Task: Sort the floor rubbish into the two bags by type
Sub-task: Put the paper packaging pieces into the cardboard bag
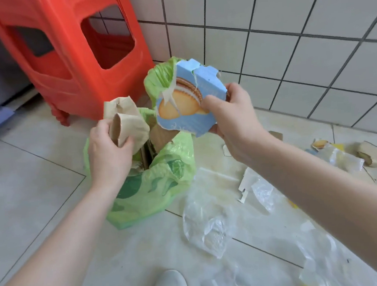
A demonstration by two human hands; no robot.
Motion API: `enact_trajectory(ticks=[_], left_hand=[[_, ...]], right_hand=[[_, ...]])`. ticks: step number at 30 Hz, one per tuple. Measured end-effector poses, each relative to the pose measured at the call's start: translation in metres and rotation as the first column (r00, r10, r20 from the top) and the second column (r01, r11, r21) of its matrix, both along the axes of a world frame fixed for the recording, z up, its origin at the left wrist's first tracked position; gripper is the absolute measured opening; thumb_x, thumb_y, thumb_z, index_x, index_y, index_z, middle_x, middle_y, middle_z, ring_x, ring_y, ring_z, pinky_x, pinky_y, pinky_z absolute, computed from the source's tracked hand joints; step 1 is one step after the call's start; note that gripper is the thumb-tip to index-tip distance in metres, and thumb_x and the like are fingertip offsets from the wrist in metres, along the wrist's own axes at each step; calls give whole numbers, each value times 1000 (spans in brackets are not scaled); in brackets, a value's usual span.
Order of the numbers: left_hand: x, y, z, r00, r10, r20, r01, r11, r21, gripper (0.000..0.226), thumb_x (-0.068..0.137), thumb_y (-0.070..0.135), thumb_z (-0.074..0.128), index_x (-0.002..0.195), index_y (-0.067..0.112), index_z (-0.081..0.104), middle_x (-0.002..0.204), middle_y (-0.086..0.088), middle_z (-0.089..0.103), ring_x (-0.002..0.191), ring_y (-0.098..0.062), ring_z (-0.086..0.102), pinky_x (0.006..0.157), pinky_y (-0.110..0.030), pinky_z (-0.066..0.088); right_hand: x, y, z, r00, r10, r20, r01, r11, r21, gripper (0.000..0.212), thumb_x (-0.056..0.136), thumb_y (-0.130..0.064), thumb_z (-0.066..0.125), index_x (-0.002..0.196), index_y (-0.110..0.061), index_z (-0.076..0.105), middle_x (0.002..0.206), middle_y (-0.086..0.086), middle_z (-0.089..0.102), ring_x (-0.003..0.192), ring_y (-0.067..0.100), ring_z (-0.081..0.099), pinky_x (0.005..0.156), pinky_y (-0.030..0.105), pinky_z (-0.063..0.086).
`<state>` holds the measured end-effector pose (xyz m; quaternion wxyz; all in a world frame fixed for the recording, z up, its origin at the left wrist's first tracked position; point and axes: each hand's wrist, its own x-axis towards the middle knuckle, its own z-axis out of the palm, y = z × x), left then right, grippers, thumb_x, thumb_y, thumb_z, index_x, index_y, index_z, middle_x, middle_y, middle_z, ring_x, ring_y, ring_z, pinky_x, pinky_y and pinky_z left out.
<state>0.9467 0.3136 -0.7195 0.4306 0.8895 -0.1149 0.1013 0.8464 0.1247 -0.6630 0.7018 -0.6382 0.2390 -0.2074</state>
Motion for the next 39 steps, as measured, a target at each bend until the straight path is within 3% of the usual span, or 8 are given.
enact_trajectory(ticks=[3, 5, 12, 21, 27, 31, 35, 39], left_hand=[[5, 12, -12, 998, -6, -59, 13, 993, 121, 31, 78, 15, 63, 108, 21, 52, 106, -3, 58, 95, -25, 53, 77, -38, 44], [5, 18, -16, 999, 19, -41, -11, 983, 184, 35, 77, 19, 63, 111, 21, 54, 107, -4, 60, 97, -30, 55, 79, -43, 48], [7, 32, -10, 985, 158, 63, -167, 970, 175, 34, 79, 17, 61, 112, 15, 55, 110, -11, 58, 96, -35, 53, 76, -38, 40], [24, 40, -13, 990, 139, 36, -144, 955, 258, 29, 81, 26, 59, 106, 11, 55, 99, -13, 61, 91, -36, 53, 73, -37, 38], [27, 41, 0, 971, 207, 120, -226, 959, 174, 31, 85, 22, 57, 108, 3, 51, 106, -21, 58, 97, -38, 50, 75, -34, 33], [30, 36, -5, 990, 119, 71, -135, 940, 313, 40, 86, 20, 57, 122, 4, 50, 114, -21, 56, 105, -39, 50, 83, -42, 40], [27, 24, -18, 999, 30, -12, -21, 878, 479, 41, 86, 29, 60, 120, 8, 52, 101, -18, 61, 94, -40, 56, 69, -39, 40], [25, 11, -25, 959, -154, -236, 255, 834, 490, 42, 89, 48, 55, 120, 19, 55, 102, -10, 65, 90, -33, 60, 76, -42, 52]], right_hand=[[27, 20, -17, 997, 20, -75, -26, 996, -83, 16, 76, -14, 60, 84, -17, 47, 82, 3, 55, 77, 25, 61, 66, 46, 56], [41, 31, -30, 991, 38, -128, -54, 990, -128, 17, 79, -12, 61, 81, -16, 44, 76, -1, 49, 71, 20, 52, 59, 35, 45], [67, 57, -38, 969, 145, -201, -202, 930, -307, 21, 83, -14, 60, 97, -16, 44, 79, -5, 50, 68, 12, 48, 52, 24, 41], [80, 65, -47, 960, 104, -261, -253, 725, -641, 37, 83, -4, 53, 118, -9, 43, 92, 6, 54, 82, 28, 56, 67, 43, 51], [84, 55, -45, 969, 22, -245, -204, 631, -748, 29, 85, -2, 48, 111, -10, 37, 88, 7, 53, 70, 28, 50, 48, 32, 31], [85, 64, -49, 965, 62, -255, -235, 638, -733, 33, 86, -7, 50, 115, -12, 35, 79, 4, 52, 67, 30, 53, 50, 36, 38], [83, 70, -54, 935, 115, -337, -330, 634, -700, 50, 84, -5, 47, 130, -14, 29, 72, 0, 48, 65, 25, 49, 49, 34, 32], [86, 66, -61, 875, 126, -467, -447, 580, -681, 33, 87, -15, 50, 119, -9, 43, 95, 11, 59, 97, 30, 49, 67, 37, 41]])
